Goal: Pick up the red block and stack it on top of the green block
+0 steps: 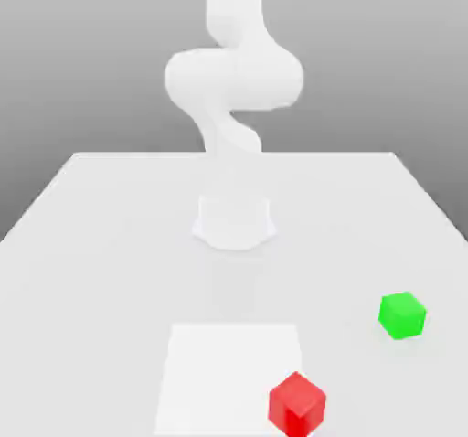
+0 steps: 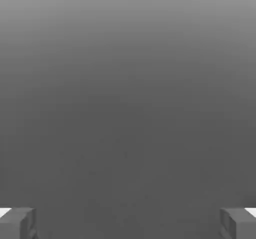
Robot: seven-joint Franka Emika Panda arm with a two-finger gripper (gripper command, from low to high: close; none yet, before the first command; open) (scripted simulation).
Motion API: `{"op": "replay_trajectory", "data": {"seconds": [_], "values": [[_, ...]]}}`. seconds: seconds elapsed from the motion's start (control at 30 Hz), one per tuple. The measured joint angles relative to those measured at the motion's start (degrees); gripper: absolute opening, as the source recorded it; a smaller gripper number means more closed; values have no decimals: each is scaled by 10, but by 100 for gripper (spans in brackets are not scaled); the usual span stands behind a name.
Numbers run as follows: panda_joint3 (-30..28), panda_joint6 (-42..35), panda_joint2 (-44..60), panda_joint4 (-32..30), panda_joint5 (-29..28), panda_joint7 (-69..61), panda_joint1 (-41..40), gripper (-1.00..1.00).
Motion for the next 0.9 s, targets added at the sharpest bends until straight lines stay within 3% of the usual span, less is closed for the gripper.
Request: {"op": "replay_trajectory", "data": {"seconds": [0.53, 0.9], "values": [[-36, 120, 337, -48, 50, -228, 94, 0], [-25, 219, 560, -72, 19, -320, 112, 0]]}}
